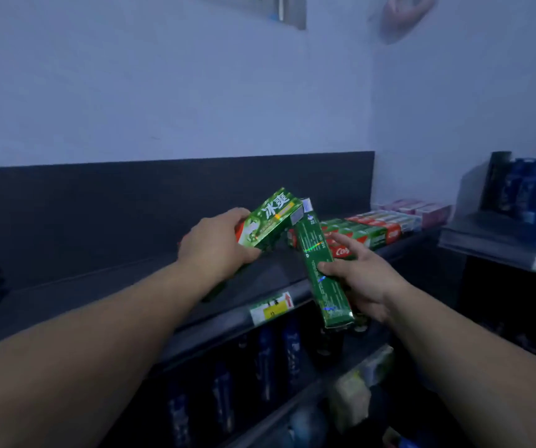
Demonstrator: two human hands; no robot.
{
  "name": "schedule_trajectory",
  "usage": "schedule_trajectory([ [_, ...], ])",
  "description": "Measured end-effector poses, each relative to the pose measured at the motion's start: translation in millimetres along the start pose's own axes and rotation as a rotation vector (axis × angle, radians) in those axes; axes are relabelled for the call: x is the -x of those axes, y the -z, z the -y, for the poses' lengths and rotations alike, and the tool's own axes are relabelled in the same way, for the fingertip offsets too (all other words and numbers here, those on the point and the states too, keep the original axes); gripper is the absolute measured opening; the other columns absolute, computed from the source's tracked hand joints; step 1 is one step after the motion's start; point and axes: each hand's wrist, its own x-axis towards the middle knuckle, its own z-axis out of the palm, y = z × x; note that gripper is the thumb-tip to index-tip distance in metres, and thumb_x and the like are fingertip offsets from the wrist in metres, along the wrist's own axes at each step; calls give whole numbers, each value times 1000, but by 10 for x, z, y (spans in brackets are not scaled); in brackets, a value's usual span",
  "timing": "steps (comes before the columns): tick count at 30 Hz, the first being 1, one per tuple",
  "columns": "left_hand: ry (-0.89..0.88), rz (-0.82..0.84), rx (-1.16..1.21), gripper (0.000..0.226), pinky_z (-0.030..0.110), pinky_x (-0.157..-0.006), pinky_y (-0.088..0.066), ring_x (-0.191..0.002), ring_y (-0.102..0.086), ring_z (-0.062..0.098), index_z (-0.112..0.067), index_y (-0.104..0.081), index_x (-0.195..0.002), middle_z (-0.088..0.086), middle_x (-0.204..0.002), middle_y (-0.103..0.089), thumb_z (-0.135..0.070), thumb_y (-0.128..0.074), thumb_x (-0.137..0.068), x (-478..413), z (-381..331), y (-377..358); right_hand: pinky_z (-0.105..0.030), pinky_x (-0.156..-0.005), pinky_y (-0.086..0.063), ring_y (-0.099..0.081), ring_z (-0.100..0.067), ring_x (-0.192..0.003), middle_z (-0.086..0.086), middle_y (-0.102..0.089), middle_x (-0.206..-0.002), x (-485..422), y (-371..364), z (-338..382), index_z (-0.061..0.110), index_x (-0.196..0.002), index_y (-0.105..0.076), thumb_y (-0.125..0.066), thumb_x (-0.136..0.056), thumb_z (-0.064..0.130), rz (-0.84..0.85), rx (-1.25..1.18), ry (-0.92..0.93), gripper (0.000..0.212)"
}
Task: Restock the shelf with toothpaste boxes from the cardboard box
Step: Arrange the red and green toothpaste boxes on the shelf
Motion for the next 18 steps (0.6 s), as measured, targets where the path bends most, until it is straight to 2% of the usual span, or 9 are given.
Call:
schedule_trajectory([
  [3, 60, 14, -142, 49, 31, -74, -46, -98, -60, 21, -44, -53, -118, -10, -106, -66, -44, -72, -73, -76, 389, 107, -43, -67, -57, -69, -30, -77, -16, -72, -98, -212, -233, 13, 28, -138, -47, -64, -84, -9, -43, -9, -36, 67],
  [7, 30, 85, -321, 49, 29, -70, -43, -101, -59, 21, -42, -50, -124, -7, -109, -64, -41, -67, -79, -200, 803, 64, -44, -70, -55, -68, -28, -82, -14, -71, -103, -435, -526, 18, 24, -142, -44, -63, -87, -4, -55, -54, -66, 65],
  [10, -56, 164, -422, 65, 32, -78, -45, -113, -56, 22, -43, -38, -139, -5, -123, -60, -43, -66, -81, -263, 958, -75, -45, -72, -56, -67, -26, -79, -14, -72, -99, -558, -728, -34, 21, -139, -47, -59, -91, -2, -15, -98, -86, 55],
  [12, -133, 190, -463, 68, 34, -84, -46, -119, -52, 24, -40, -35, -142, -4, -130, -58, -44, -67, -82, -293, 1006, -200, -45, -73, -57, -66, -26, -80, -13, -72, -99, -626, -817, -101, 20, -137, -49, -58, -91, -1, -10, -96, -95, 51],
  [15, -222, 222, -493, 69, 36, -85, -45, -121, -48, 26, -32, -34, -144, -1, -132, -56, -46, -66, -84, -356, 1064, -392, -44, -70, -57, -68, -27, -84, -13, -72, -103, -719, -858, -184, 20, -137, -49, -60, -91, 0, -27, -83, -111, 52],
  [18, -253, 274, -473, 74, 39, -96, -38, -128, -40, 25, -31, -26, -148, 0, -142, -48, -49, -63, -86, -406, 1136, -486, -43, -70, -57, -69, -29, -89, -14, -72, -106, -836, -827, -246, 22, -140, -48, -61, -90, 0, -36, -82, -124, 56],
])
